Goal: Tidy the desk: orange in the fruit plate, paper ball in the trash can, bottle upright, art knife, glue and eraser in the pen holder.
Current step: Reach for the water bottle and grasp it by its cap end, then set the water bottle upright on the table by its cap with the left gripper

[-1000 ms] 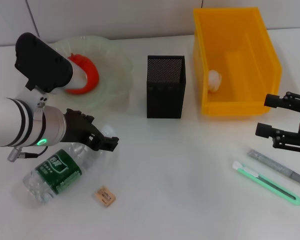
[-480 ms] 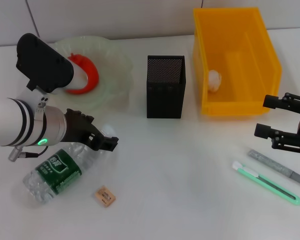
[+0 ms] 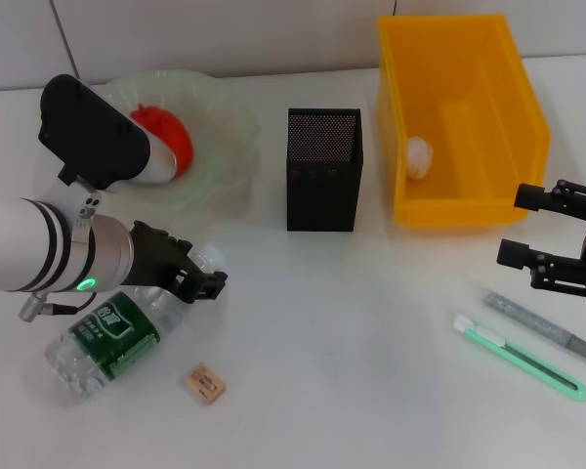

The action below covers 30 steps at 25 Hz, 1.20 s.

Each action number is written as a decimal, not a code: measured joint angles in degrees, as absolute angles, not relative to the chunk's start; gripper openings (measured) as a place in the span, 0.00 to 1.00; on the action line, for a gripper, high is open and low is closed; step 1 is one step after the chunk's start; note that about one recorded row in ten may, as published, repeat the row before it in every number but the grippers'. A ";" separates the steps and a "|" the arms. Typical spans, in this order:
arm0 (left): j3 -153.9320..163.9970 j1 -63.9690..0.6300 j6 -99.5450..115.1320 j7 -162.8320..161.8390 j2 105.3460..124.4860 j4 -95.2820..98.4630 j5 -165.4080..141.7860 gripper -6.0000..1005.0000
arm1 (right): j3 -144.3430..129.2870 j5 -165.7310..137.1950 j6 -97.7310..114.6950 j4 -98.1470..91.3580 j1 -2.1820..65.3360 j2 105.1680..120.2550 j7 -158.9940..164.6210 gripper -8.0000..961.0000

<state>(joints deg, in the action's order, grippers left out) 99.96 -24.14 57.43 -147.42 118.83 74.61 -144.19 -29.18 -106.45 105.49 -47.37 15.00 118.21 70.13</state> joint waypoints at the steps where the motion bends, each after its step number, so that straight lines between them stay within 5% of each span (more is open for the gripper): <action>1: 99.96 -24.14 57.43 -147.42 118.83 74.61 -144.19 0.76 | -29.18 -106.45 105.49 -47.37 15.00 118.21 70.14 0.79; 5: 100.44 -24.60 57.47 -147.40 118.83 74.25 -144.05 0.60 | -29.18 -106.43 105.47 -47.37 15.03 118.29 70.16 0.79; 30: 101.36 -25.05 57.99 -147.27 118.91 74.26 -143.87 0.47 | -29.18 -106.43 105.47 -47.37 15.03 118.83 70.22 0.79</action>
